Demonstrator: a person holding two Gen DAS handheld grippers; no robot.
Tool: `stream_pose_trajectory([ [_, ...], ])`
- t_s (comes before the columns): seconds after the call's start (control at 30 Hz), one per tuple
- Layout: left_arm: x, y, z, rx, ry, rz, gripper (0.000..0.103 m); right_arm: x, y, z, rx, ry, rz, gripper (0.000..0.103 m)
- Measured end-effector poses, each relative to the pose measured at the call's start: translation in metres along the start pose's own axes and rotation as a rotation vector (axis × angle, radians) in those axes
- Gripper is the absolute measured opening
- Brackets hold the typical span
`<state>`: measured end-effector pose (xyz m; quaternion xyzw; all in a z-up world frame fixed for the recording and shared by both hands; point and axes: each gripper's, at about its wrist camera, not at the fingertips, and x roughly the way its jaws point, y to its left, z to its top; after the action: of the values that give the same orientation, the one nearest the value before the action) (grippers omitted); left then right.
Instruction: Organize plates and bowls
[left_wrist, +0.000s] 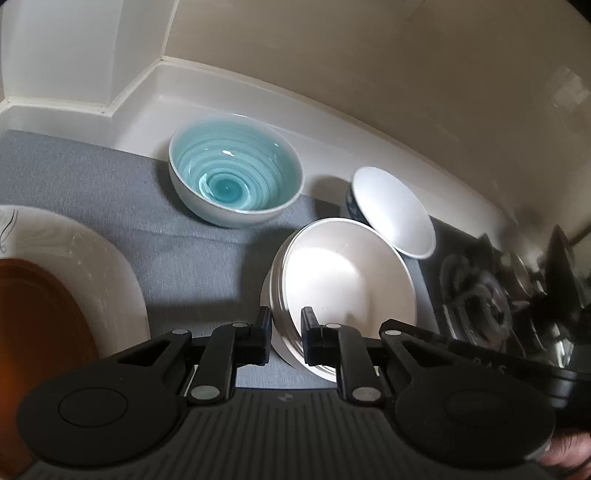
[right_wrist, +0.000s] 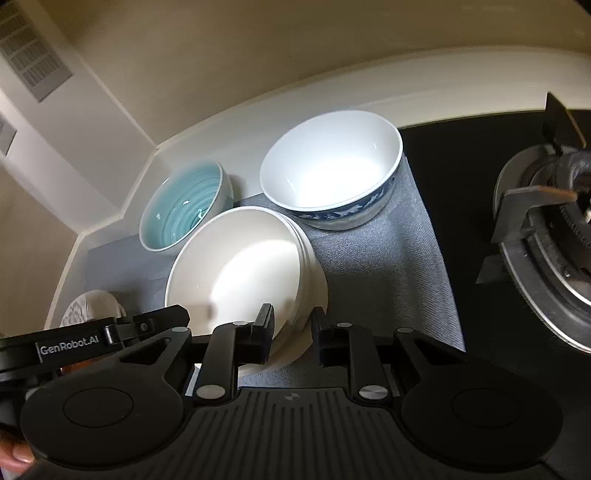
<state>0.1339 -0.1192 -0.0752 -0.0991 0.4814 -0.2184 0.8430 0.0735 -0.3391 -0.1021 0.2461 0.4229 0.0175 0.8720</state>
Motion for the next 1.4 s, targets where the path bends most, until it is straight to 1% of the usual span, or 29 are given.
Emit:
stream_pose_trajectory([
  [0.1,-0.013,0.000,-0.013,0.010,0.026,-0.018,0.018,-0.011,-0.001,-0.008,0.016,0.012,0.018,0.022],
  [0.17,-0.024,-0.002,-0.026,0.026,0.040,-0.031,0.018,-0.027,0.000,-0.018,-0.006,0.007,0.030,0.022],
  [0.3,-0.044,-0.004,-0.053,0.044,0.093,-0.075,0.018,-0.057,0.001,-0.047,-0.036,0.021,0.034,0.022],
  [0.43,-0.054,-0.009,-0.077,0.080,0.150,-0.105,0.018,-0.079,-0.009,-0.077,0.005,0.060,0.039,0.022],
  [0.6,-0.054,-0.009,-0.092,0.103,0.200,-0.116,0.018,-0.092,-0.015,-0.103,0.054,0.099,0.024,0.022],
  [0.73,-0.051,-0.011,-0.094,0.121,0.206,-0.121,0.018,-0.092,-0.012,-0.108,0.052,0.114,0.000,0.023],
  [0.8,-0.050,-0.011,-0.093,0.119,0.213,-0.117,0.028,-0.091,-0.010,-0.107,0.059,0.116,-0.009,0.025],
  [0.83,-0.051,-0.010,-0.092,0.118,0.210,-0.114,0.029,-0.091,-0.008,-0.107,0.057,0.115,-0.021,0.026],
  [0.9,-0.056,-0.007,-0.085,0.121,0.185,-0.098,0.034,-0.094,-0.006,-0.109,0.050,0.103,-0.051,0.027],
  [0.93,-0.060,-0.004,-0.080,0.115,0.167,-0.093,0.034,-0.096,-0.005,-0.109,0.048,0.096,-0.063,0.030],
  [0.97,-0.065,0.000,-0.074,0.101,0.144,-0.089,0.036,-0.099,-0.005,-0.110,0.050,0.086,-0.075,0.035],
  [1.03,-0.072,0.010,-0.056,0.062,0.087,-0.076,0.038,-0.104,-0.007,-0.110,0.062,0.062,-0.093,0.039],
  [1.13,-0.073,0.025,-0.022,0.013,-0.004,-0.032,0.042,-0.111,-0.010,-0.107,0.070,0.025,-0.100,0.039],
  [1.17,-0.070,0.030,-0.010,-0.014,-0.027,-0.011,0.042,-0.112,-0.010,-0.106,0.069,0.011,-0.104,0.039],
  [1.23,-0.056,0.041,0.016,-0.075,-0.059,-0.006,0.042,-0.113,-0.011,-0.104,0.073,-0.006,-0.110,0.039],
  [1.27,-0.046,0.045,0.028,-0.097,-0.070,0.010,0.043,-0.114,-0.010,-0.102,0.073,-0.019,-0.105,0.039],
  [1.33,-0.026,0.052,0.048,-0.136,-0.080,0.049,0.044,-0.115,-0.007,-0.100,0.055,-0.057,-0.106,0.039],
  [1.4,-0.004,0.056,0.064,-0.164,-0.073,0.075,0.044,-0.115,-0.005,-0.099,0.058,-0.084,-0.117,0.039],
])
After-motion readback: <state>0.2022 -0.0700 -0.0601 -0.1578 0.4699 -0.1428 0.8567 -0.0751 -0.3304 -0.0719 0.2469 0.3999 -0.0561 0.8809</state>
